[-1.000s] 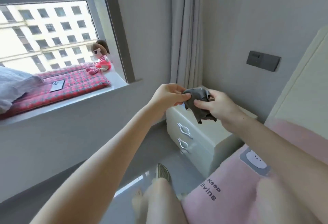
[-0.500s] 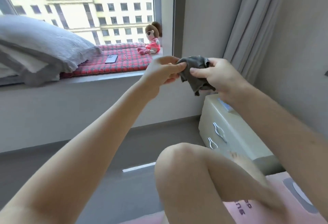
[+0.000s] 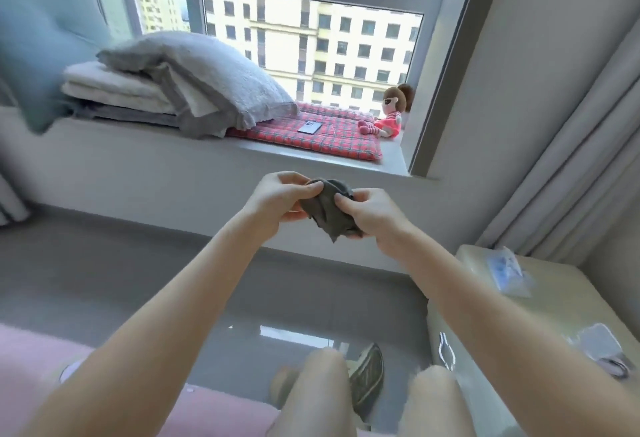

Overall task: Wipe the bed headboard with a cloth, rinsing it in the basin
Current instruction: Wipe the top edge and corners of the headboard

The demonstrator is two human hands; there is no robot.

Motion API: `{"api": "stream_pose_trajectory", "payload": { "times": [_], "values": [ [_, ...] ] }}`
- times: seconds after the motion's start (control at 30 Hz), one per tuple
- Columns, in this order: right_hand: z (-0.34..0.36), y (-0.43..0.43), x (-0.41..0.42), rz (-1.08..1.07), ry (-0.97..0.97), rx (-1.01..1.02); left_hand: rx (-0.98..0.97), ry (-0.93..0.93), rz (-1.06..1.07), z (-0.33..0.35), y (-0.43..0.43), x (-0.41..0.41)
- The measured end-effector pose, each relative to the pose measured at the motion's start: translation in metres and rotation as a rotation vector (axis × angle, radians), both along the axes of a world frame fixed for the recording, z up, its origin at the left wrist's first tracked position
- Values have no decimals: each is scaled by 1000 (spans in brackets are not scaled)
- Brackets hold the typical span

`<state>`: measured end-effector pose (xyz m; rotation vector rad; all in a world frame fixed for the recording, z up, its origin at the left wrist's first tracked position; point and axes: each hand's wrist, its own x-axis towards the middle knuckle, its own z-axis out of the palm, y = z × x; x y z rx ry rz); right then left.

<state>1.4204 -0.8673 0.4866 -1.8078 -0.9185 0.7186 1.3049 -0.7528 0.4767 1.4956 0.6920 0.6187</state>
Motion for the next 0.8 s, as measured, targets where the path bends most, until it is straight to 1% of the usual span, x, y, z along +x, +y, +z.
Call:
{"api": "stream_pose_trajectory", "payload": {
  "times": [0.13,0.23,0.37,0.53,0.67,0.73,0.8],
  "values": [
    [-28,31,44,57,-62,-36,-44,68,62,-20,21,33],
    [-60,70,88,34,-16,-34,-75,94,82,-47,54,78],
    [-111,146,150,16,79,-12,-187,58,110,-97,124,142],
    [-151,261,209,100,116,-17,-356,-5,178,-141,237,190],
    [-141,339,217,232,59,-131,-426,12,277,-124,312,190],
    [-116,371,206,311,-19,-214,-442,31,341,-101,342,172],
    [-83,402,186,359,-62,-245,-435,48,388,-70,368,144]
  ]
}}
